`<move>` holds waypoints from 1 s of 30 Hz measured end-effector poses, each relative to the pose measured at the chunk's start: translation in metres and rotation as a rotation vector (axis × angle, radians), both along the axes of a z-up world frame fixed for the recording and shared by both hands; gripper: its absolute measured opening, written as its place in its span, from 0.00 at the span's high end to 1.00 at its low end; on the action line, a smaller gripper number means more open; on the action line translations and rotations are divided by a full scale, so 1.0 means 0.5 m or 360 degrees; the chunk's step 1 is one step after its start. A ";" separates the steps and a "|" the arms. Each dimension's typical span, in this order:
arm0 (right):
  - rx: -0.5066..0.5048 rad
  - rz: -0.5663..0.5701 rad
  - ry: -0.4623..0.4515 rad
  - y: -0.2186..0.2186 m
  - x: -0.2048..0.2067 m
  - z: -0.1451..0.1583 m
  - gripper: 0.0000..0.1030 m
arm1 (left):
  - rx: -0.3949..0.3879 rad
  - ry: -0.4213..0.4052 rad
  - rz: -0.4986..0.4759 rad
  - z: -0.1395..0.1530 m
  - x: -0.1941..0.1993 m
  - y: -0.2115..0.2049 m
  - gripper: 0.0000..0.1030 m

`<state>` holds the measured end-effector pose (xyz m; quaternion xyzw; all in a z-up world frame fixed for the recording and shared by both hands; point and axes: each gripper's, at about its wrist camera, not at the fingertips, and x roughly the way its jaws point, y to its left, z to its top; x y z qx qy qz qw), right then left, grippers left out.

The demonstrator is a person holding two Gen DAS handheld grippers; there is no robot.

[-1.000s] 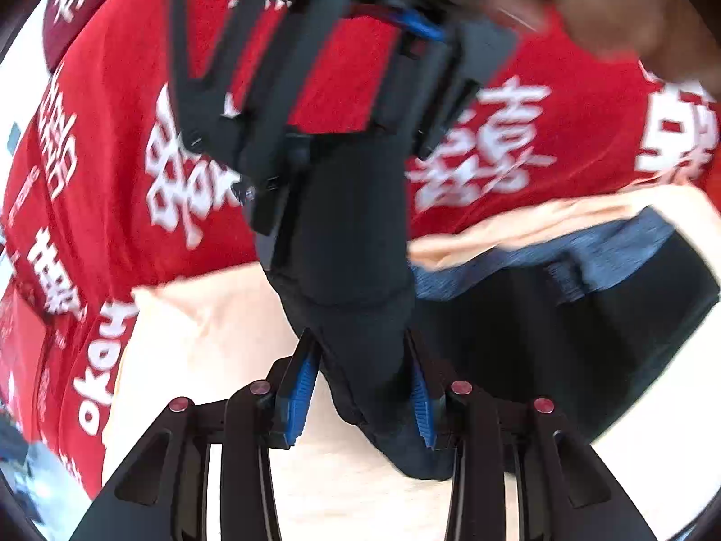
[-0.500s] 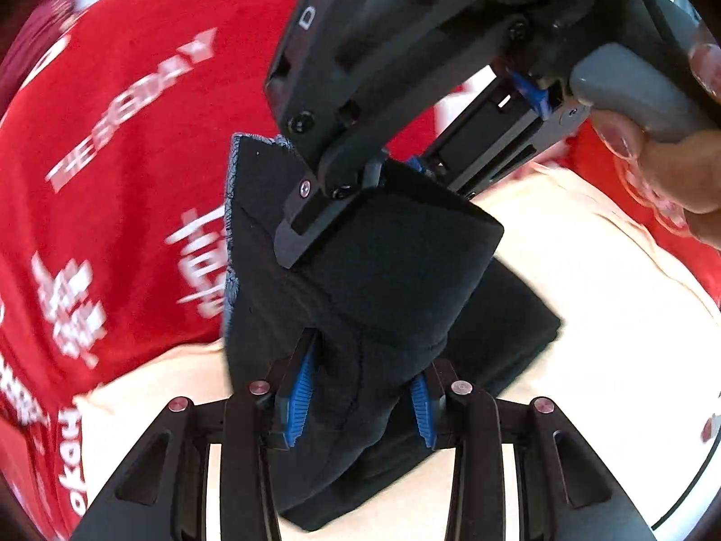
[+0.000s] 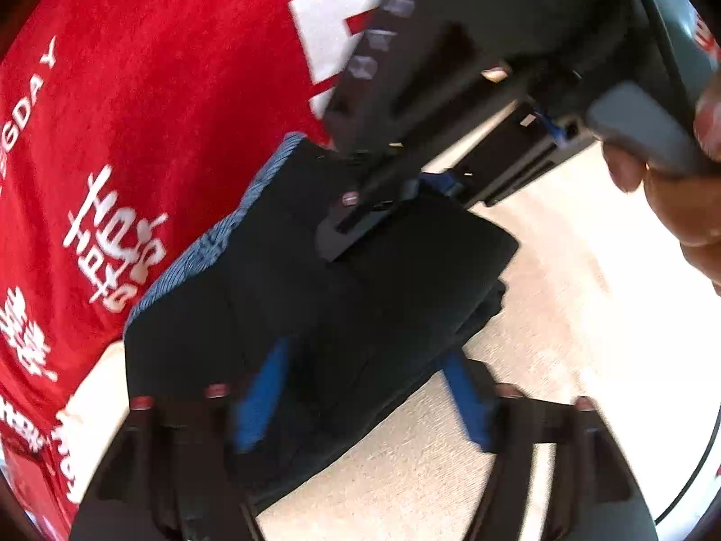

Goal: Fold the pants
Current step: 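Grasp the trouser hem ends with both tools and fold them over toward the waistband, then open both tools and release the folded trousers onto the towel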

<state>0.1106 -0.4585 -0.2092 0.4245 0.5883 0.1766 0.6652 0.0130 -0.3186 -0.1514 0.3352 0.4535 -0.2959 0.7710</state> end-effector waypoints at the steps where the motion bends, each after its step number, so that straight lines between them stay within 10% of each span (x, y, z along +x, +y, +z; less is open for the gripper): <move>1: 0.0005 -0.0004 0.0002 -0.004 -0.003 -0.005 0.81 | 0.0004 0.0011 0.0017 -0.001 0.005 0.007 0.23; 8: -0.0123 -0.0002 0.0018 -0.029 -0.027 -0.002 0.75 | -0.0055 0.0250 0.0153 0.010 0.034 0.052 0.23; 11: -0.0270 0.0026 0.0023 -0.012 -0.030 0.015 0.75 | -0.0035 0.0348 0.0257 0.006 0.052 0.074 0.01; 21: -0.0831 0.0096 0.0100 0.031 -0.061 0.060 0.43 | -0.0027 0.0473 0.0530 0.010 0.119 0.146 0.01; 30: -0.0877 -0.0035 0.0209 0.020 -0.101 0.051 0.28 | -0.0017 0.0502 0.0653 0.008 0.144 0.205 0.01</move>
